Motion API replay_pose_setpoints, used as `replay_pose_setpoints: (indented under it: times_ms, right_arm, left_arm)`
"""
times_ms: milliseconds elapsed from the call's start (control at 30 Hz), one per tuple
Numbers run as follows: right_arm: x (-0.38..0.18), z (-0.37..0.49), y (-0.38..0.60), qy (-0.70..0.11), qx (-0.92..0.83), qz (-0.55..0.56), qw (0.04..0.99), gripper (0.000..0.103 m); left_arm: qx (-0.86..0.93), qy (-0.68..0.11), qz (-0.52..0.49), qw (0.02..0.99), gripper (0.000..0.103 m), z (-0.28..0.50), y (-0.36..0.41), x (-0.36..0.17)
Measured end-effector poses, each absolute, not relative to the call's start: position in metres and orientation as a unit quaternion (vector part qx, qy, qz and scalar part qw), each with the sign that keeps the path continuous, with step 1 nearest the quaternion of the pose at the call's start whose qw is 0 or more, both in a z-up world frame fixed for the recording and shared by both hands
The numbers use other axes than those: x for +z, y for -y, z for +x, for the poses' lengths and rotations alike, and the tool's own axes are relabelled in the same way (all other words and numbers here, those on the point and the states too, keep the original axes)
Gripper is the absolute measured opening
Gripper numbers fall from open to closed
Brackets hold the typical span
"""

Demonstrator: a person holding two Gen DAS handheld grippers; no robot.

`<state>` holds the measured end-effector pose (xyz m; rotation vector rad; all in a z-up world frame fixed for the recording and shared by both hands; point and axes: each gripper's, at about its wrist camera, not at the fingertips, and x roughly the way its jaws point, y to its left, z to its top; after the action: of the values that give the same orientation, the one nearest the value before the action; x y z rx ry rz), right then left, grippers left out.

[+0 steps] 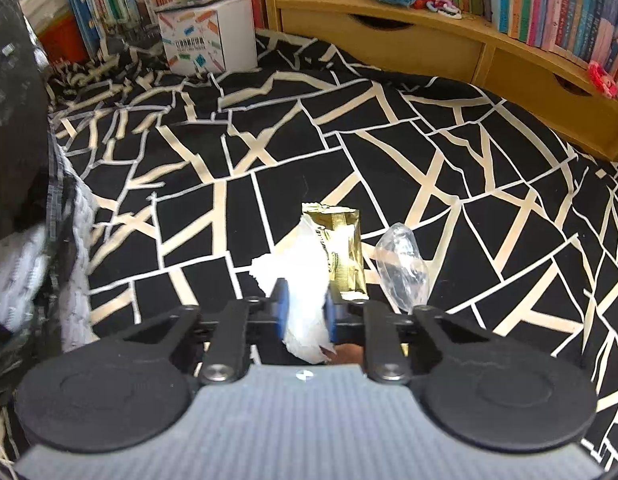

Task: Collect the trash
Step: 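Close the right tool on the white tissue, then carry the white tissue over the black bag and open the right tool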

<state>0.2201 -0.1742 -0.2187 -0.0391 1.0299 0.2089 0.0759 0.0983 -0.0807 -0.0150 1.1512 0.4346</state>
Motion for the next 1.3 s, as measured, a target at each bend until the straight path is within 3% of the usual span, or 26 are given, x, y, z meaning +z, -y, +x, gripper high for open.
replay_pose_setpoints:
  times_ms: [333,467,533,600,767,933,1000,1033,1067,1300]
  right_arm:
    - [-0.193,0.19,0.185,-0.468,0.131,0.02,0.874,0.011]
    - [-0.19,0.181,0.184,-0.462,0.129,0.015,0.878,0.012]
    - [-0.193,0.181,0.18,-0.458,0.109,-0.013,0.882,0.047]
    - [-0.197,0.184,0.178,-0.456,0.104,-0.018,0.884,0.065]
    - [-0.215,0.193,0.164,-0.444,0.105,-0.058,0.888,0.079]
    - [-0.24,0.191,0.138,-0.434,0.121,-0.135,0.883,0.08]
    - [-0.243,0.19,0.134,-0.433,0.126,-0.145,0.881,0.069]
    - [-0.242,0.19,0.136,-0.433,0.128,-0.136,0.882,0.058]
    - [-0.24,0.19,0.138,-0.434,0.125,-0.126,0.883,0.055]
    - [-0.221,0.176,0.153,-0.424,0.132,-0.098,0.891,0.053]
  left_arm:
    - [0.202,-0.538,-0.007,0.819,0.066,0.076,-0.099,-0.079]
    - [0.2,-0.536,-0.005,0.82,0.066,0.075,-0.098,-0.079]
    - [0.2,-0.536,-0.004,0.82,0.066,0.075,-0.097,-0.079]
    - [0.198,-0.536,-0.003,0.821,0.066,0.074,-0.097,-0.079]
    - [0.198,-0.536,-0.003,0.82,0.066,0.074,-0.097,-0.079]
    - [0.199,-0.536,-0.003,0.82,0.066,0.074,-0.097,-0.079]
    - [0.199,-0.536,-0.004,0.82,0.066,0.075,-0.097,-0.079]
    - [0.199,-0.536,-0.004,0.821,0.066,0.075,-0.097,-0.079]
    - [0.199,-0.535,-0.005,0.821,0.066,0.075,-0.097,-0.079]
    - [0.2,-0.533,-0.006,0.822,0.067,0.074,-0.097,-0.078]
